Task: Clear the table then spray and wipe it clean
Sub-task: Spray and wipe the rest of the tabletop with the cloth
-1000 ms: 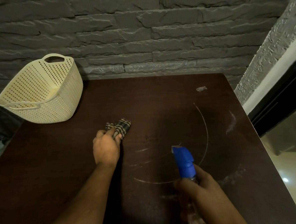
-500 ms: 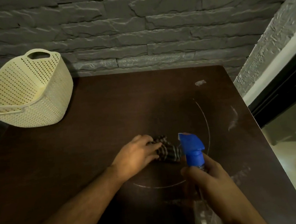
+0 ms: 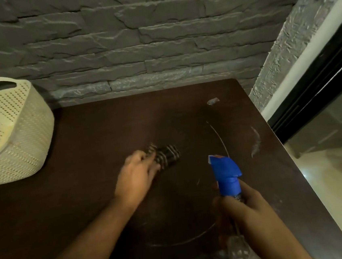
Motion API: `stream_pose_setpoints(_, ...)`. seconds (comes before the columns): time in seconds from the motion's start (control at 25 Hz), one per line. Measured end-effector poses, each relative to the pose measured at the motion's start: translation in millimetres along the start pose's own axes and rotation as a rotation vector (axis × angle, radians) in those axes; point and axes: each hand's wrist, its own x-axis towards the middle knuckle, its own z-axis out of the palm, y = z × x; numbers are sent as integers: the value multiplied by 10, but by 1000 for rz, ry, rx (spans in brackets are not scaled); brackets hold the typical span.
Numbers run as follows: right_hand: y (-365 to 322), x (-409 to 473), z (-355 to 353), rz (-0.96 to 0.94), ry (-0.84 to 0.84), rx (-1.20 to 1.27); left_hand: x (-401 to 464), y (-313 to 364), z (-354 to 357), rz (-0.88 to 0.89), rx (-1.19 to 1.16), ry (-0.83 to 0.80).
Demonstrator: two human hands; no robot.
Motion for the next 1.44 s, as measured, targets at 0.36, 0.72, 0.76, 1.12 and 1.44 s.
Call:
stream_pose_setpoints(0.36, -22, 206, 37, 45, 99, 0, 1018, 305, 207, -184, -16, -73)
stream_pose_setpoints(0.72, -129, 183, 71, -28, 143, -24, 724, 297, 195, 17, -98, -174)
stream_pose_setpoints(0.76, -131, 181, 82, -25, 146, -24, 748, 315, 187, -89, -91, -156)
stream_pose_setpoints(1.12, -112, 117, 243, -28, 132, -1, 741, -148, 0, -145, -89, -90)
stream_pose_setpoints(1.44, -107, 12, 480, 19, 83, -12, -296, -667, -151, 422, -85, -194)
